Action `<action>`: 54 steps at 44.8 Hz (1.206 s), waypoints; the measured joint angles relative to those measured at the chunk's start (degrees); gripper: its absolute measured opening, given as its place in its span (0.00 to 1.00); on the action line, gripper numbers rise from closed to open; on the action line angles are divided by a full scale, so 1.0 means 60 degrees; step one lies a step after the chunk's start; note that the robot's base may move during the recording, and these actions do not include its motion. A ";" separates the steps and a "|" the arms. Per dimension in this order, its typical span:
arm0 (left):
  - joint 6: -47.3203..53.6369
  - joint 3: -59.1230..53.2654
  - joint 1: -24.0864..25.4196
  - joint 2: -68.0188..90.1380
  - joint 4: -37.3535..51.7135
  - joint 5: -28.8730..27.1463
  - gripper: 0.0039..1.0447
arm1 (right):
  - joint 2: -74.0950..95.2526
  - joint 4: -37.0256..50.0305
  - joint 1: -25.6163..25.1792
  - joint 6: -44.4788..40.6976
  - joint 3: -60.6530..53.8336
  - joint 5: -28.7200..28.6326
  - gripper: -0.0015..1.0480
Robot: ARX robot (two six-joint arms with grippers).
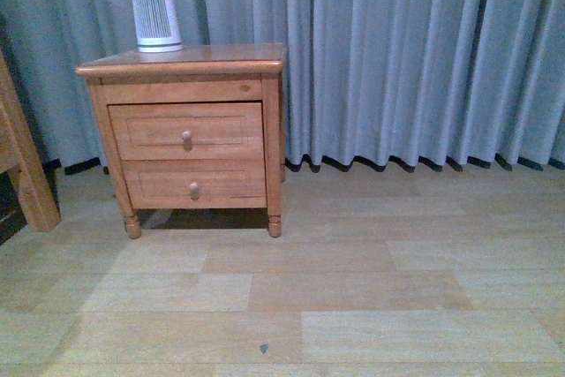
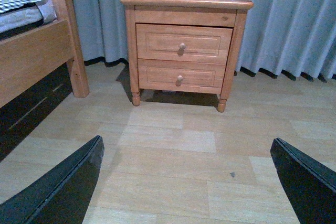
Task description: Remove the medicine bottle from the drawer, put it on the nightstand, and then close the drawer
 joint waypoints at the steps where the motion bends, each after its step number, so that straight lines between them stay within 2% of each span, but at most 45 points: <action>1: 0.0000 0.0000 0.0000 0.0000 0.0000 0.0000 0.94 | 0.0000 0.0000 0.0000 0.0000 0.0000 0.0000 0.93; 54: 0.0000 0.0000 0.0000 0.0000 0.0000 0.0000 0.94 | 0.0000 0.0000 0.0000 0.0000 0.0000 0.0000 0.93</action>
